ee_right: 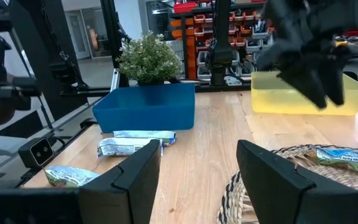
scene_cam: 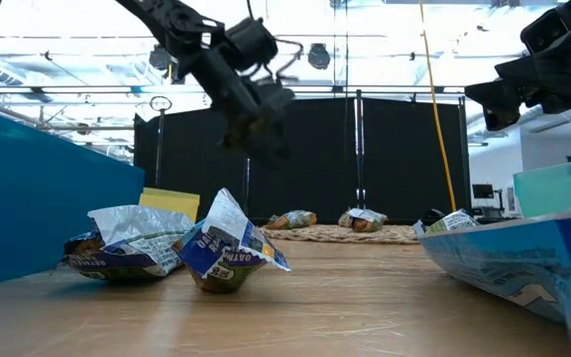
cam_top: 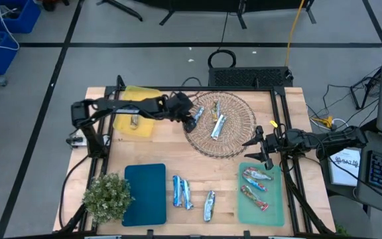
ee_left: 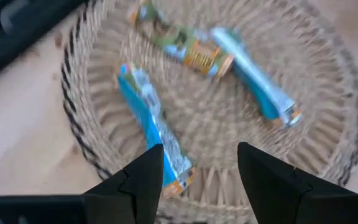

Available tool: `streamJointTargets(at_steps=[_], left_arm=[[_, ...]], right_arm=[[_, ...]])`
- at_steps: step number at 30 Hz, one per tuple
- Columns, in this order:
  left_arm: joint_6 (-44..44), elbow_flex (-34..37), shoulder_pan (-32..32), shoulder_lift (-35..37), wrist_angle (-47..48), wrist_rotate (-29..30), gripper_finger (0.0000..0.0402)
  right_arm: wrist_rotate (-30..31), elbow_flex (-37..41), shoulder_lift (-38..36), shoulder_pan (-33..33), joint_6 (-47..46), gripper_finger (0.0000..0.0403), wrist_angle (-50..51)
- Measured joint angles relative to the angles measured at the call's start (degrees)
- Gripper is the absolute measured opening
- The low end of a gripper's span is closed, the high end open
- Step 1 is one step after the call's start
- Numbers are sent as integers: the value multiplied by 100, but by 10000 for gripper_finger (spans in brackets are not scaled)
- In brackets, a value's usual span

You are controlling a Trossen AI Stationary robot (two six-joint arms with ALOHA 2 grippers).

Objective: Pick and place Granola Bars by type
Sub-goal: Put the yellow granola bar into the yellow bin

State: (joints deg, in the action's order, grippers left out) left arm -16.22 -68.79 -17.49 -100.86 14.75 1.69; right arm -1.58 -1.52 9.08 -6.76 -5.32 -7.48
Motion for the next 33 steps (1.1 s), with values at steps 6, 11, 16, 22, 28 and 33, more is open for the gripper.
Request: streamJointTargets(at_steps=[6, 11, 16, 22, 28, 33], left_arm=[[-84, -2, 6, -352, 60, 54, 209], [-22, -2, 18, -492, 113, 94, 209], [-63, 0, 25, -575, 318, 174, 209], [-149, 7, 56, -723, 330, 293, 209], [-198, 0, 71, -854, 184, 303, 209], [-214, 0, 78, -861, 124, 295, 209]], right_arm=[[0, -1, 0, 1, 0, 203, 2], [0, 0, 0, 1, 0, 203, 0], [0, -1, 0, 1, 0, 203, 0], [0, 0, -1, 0, 0, 203, 2], [0, 0, 0, 2, 0, 203, -10], [2, 0, 11, 2, 0, 203, -103]])
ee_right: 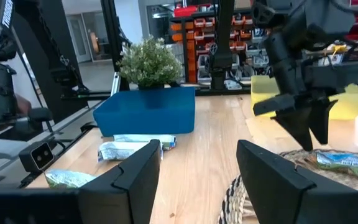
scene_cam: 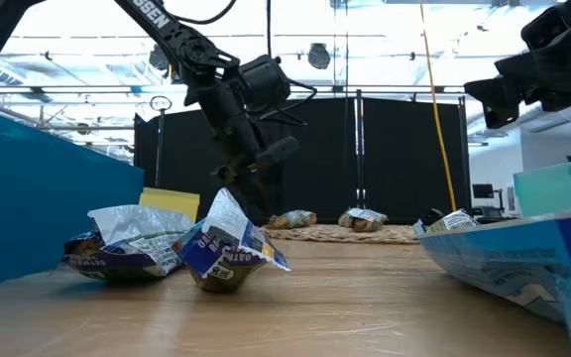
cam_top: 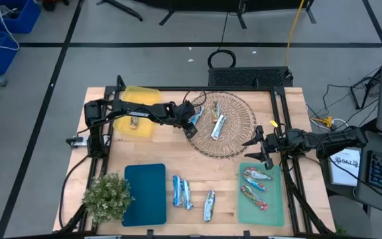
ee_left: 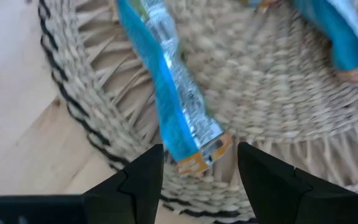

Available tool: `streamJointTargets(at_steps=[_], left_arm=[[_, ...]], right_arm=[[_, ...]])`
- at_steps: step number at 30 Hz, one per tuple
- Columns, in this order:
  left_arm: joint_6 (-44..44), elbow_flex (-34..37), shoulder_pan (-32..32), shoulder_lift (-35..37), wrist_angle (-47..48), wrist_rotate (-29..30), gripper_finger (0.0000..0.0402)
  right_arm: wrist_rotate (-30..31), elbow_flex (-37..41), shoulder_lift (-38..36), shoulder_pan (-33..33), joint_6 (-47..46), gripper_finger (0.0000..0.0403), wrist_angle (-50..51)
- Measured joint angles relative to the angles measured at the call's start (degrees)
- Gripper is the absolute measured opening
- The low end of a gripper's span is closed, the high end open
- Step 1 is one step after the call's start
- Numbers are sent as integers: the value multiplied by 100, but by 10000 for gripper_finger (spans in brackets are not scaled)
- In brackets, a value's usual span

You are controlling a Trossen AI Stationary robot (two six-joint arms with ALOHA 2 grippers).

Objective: Pick and place Granola Bars by type
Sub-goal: Put the yellow granola bar into the yellow bin

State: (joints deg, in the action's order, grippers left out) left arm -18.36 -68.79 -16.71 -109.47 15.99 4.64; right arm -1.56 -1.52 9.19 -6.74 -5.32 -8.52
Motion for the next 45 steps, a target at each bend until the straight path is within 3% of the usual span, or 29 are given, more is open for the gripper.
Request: streamJointTargets(at_steps=[24, 38, 45], left_arm=[[-15, 0, 133, -13, -274, -11, 208], [14, 2, 141, -157, -307, 135, 139], [-34, -9, 71, -419, -339, 39, 160]], right_arm=[[-2, -2, 4, 0, 0, 203, 16], [-2, -1, 4, -2, 0, 203, 16], [-1, -1, 4, 0, 0, 203, 2]])
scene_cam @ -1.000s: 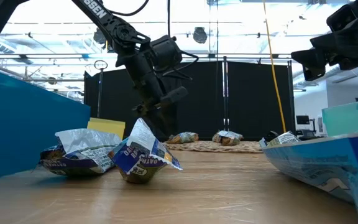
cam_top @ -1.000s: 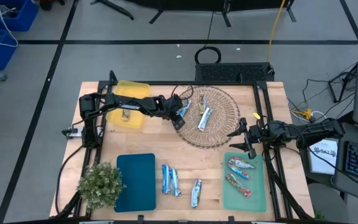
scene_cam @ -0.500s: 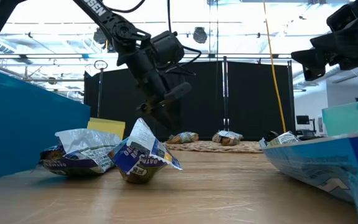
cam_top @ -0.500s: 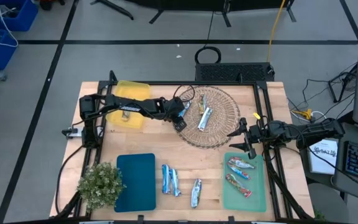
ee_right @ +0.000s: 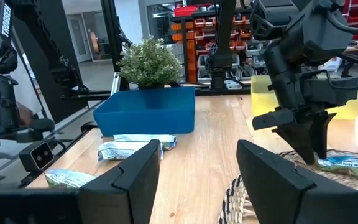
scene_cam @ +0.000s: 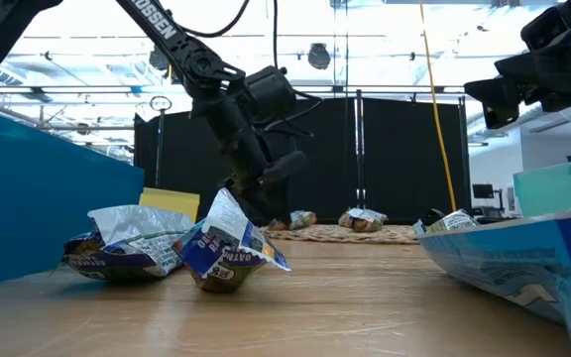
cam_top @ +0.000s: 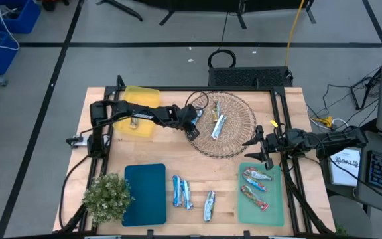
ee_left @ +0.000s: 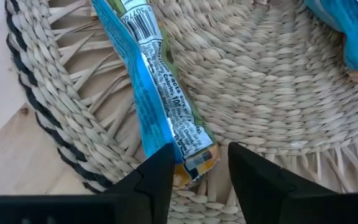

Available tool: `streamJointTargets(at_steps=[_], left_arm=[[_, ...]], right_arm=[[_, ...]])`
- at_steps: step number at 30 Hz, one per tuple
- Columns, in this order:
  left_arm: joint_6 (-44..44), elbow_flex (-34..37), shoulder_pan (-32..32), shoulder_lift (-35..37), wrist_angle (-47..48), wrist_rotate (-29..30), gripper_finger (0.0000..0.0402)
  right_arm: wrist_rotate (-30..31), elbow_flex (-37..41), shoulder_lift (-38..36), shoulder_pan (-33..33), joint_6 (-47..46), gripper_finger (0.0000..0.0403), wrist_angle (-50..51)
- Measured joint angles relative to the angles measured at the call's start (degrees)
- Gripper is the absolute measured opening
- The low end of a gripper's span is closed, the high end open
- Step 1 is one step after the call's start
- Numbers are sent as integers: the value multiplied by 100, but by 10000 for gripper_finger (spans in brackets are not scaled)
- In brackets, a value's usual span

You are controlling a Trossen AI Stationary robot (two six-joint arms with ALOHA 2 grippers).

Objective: Pick and place Granola Bars by type
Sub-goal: Put the yellow granola bar into the yellow bin

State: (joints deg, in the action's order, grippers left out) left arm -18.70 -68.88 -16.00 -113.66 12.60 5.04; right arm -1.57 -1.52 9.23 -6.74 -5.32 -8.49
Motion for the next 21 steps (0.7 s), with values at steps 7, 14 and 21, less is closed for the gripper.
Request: streamJointTargets(at_steps=[7, 14, 21], left_arm=[[53, 7, -1, 49, -4, 28, 171], [211, 9, -5, 58, 116, 63, 70], [383, 9, 4, 61, 120, 81, 4]], right_arm=[[-2, 1, 0, 0, 0, 203, -7], [-2, -2, 0, 0, 0, 203, -9], [-2, -2, 0, -2, 0, 203, -9]])
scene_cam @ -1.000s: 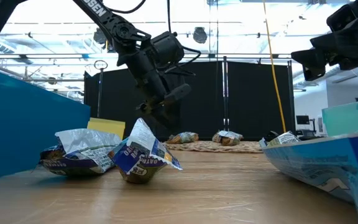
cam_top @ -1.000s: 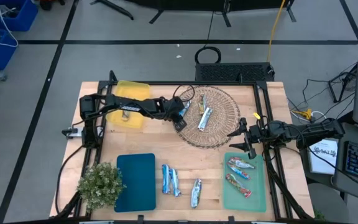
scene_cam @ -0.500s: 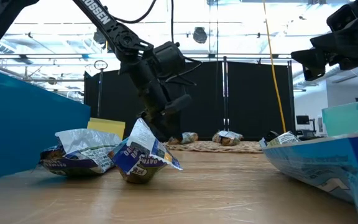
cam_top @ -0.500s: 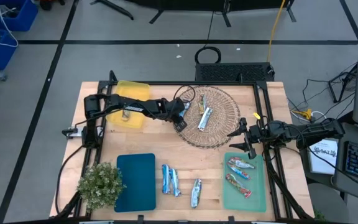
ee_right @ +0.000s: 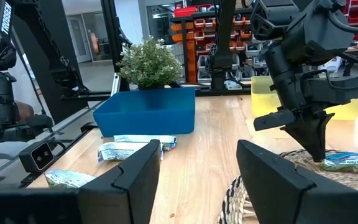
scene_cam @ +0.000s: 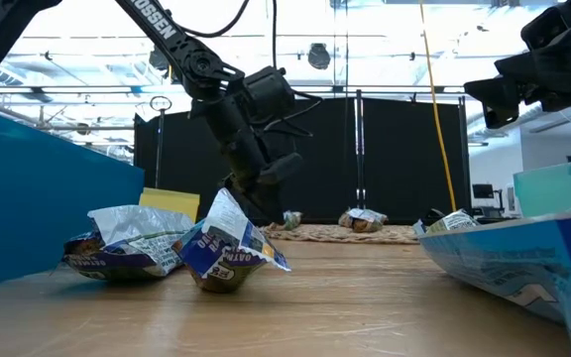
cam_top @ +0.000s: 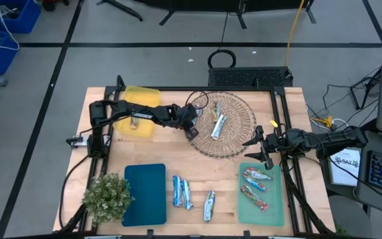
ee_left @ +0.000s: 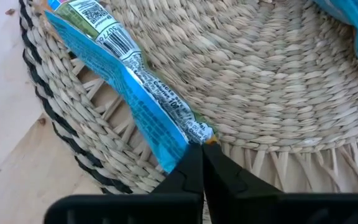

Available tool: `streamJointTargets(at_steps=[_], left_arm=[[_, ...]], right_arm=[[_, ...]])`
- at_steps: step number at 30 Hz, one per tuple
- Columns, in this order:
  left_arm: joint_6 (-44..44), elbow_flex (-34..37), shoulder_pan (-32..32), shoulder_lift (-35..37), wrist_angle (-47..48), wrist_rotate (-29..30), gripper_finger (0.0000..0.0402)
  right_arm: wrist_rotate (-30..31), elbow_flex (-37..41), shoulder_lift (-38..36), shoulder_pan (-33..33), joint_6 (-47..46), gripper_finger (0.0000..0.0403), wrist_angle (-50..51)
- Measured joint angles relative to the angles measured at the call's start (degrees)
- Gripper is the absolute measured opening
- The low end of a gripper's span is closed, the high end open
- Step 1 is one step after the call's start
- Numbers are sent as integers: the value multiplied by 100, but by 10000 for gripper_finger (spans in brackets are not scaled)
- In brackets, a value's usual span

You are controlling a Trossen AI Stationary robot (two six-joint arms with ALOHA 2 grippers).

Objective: Pick and place Granola Bars by type
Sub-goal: Put the yellow granola bar into the yellow bin

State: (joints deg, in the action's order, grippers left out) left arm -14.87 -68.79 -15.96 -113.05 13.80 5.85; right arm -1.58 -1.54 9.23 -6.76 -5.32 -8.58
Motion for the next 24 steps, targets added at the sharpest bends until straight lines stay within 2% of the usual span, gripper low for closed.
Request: streamJointTargets(at_steps=[6, 15, 24], left_arm=[[183, 19, 168, 299, 68, 179, 3], [482, 11, 597, 1257, 103, 809, 1], [663, 4, 1055, 2133, 479, 1770, 1]], right_arm=[[0, 2, 0, 1, 0, 203, -1], [0, 0, 2, 2, 0, 203, -15], [0, 1, 4, 1, 0, 203, -15]])
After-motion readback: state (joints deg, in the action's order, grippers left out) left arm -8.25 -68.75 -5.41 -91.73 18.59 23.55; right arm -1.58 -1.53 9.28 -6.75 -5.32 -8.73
